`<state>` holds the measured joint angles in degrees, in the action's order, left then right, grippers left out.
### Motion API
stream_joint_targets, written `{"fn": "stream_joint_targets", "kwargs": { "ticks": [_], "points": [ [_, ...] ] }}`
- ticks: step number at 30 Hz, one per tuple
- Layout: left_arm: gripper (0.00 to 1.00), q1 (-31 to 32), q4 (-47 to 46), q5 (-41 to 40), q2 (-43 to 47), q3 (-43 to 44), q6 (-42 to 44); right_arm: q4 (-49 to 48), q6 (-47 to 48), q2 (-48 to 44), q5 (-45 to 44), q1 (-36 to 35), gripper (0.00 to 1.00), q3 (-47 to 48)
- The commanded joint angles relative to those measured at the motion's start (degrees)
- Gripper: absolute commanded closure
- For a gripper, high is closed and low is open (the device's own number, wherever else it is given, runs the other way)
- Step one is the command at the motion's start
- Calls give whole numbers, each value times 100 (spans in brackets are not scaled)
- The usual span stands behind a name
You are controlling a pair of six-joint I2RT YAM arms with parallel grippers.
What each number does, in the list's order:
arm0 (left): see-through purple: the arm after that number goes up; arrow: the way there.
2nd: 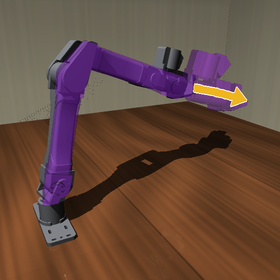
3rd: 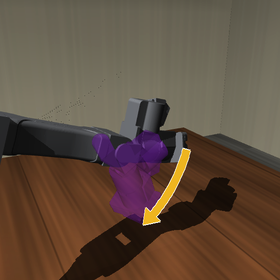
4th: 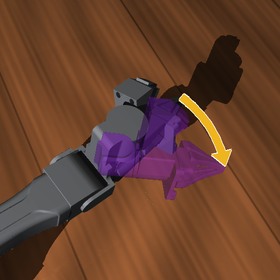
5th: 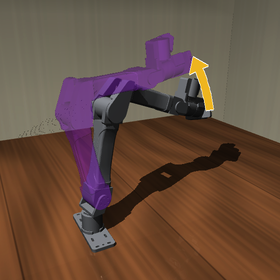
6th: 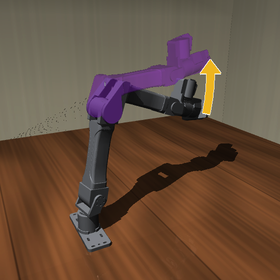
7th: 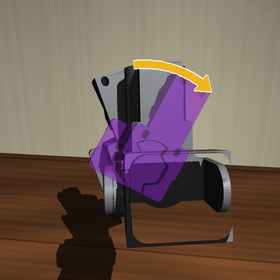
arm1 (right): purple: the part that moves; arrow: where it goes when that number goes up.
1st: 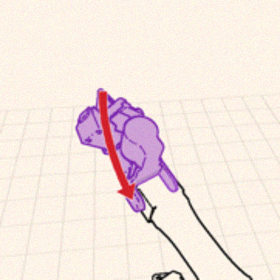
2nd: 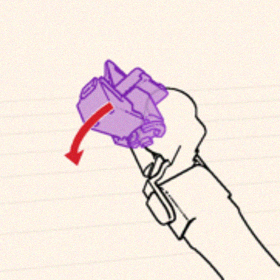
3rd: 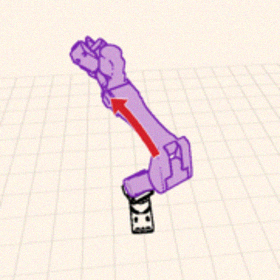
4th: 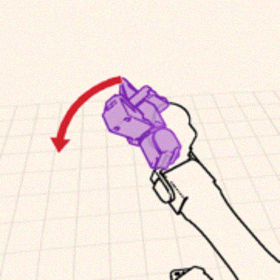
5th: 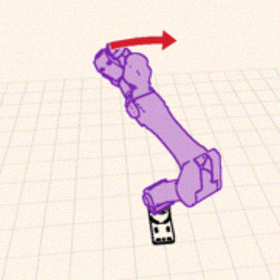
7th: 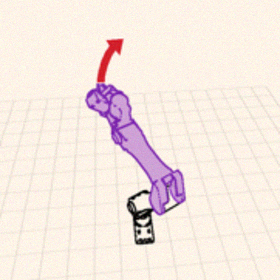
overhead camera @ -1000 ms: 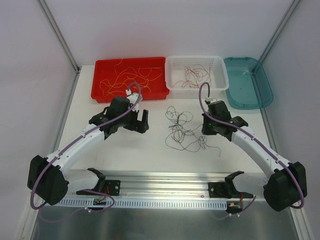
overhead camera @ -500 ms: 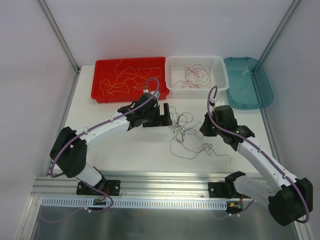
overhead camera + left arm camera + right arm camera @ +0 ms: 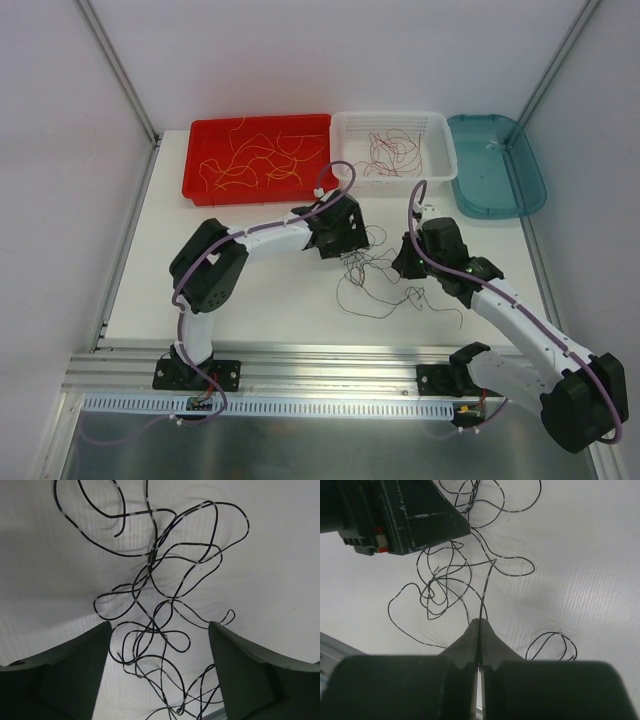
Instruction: Untangle the cables
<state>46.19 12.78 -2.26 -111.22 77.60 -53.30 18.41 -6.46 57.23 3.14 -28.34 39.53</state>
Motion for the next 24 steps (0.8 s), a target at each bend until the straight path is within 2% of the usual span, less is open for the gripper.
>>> {"fn": "stream_joint_targets", "kwargs": {
  "ticks": [1,3,4,6,7,8,11,15,21,24],
  "points": [
    [28,126,76,-265,-285,439,-181,-225,-40,-221,21,-49,99,29],
    [38,144,120,-345,-365,414,-181,-154,-22,-309,-32,-58,99,55],
    [49,144,146,-458,-383,379,-172,-84,21,-396,-111,-58,99,72],
    [63,127,173,-652,-357,291,-103,30,57,-502,-190,-58,99,99],
    [76,109,216,-818,-296,212,-58,144,101,-555,-260,-58,99,142],
    [83,83,234,-881,-260,159,-6,206,127,-642,-278,-49,99,178],
    [99,-145,339,-1013,29,-113,161,531,250,-783,-515,-49,99,336],
    [100,-716,392,-1136,653,-1033,302,1040,461,-1020,-989,-23,99,617],
    [100,-2042,427,-1224,2128,-2589,601,1814,619,-1346,-1526,337,99,1108],
    [100,-2763,471,-1259,3164,-3222,820,2244,856,-1539,-1755,557,99,1468]
  ]
}}
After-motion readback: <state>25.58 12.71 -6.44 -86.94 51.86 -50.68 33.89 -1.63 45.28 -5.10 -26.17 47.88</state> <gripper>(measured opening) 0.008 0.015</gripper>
